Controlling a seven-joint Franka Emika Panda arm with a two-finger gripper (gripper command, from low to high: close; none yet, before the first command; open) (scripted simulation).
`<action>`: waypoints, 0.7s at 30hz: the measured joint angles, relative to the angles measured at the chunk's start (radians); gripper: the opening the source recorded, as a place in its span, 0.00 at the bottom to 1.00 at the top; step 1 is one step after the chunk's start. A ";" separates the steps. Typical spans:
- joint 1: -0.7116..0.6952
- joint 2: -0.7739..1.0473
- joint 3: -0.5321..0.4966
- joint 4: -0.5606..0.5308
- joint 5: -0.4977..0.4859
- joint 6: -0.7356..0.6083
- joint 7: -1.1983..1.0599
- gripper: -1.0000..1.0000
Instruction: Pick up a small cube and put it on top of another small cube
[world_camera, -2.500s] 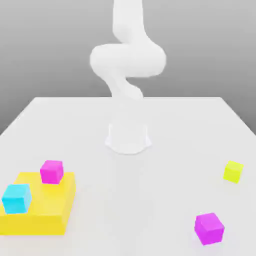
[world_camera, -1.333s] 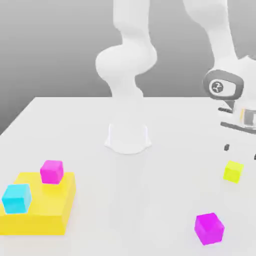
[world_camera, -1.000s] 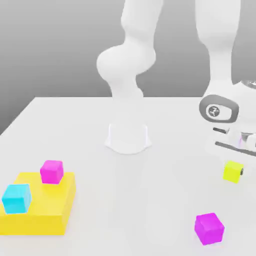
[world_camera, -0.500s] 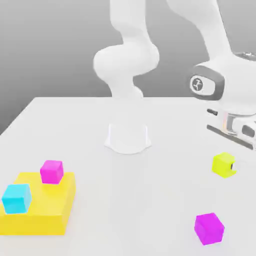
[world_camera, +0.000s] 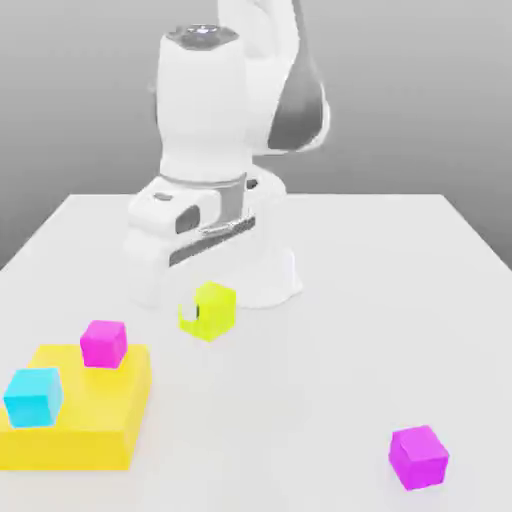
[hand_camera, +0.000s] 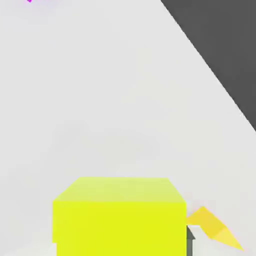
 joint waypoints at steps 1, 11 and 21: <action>-0.044 -0.009 -0.021 -0.004 -0.008 -0.008 0.027 0.00; -0.155 0.158 -0.138 -0.052 0.030 0.181 0.072 0.00; -0.159 0.142 -0.133 -0.048 0.025 0.164 0.077 1.00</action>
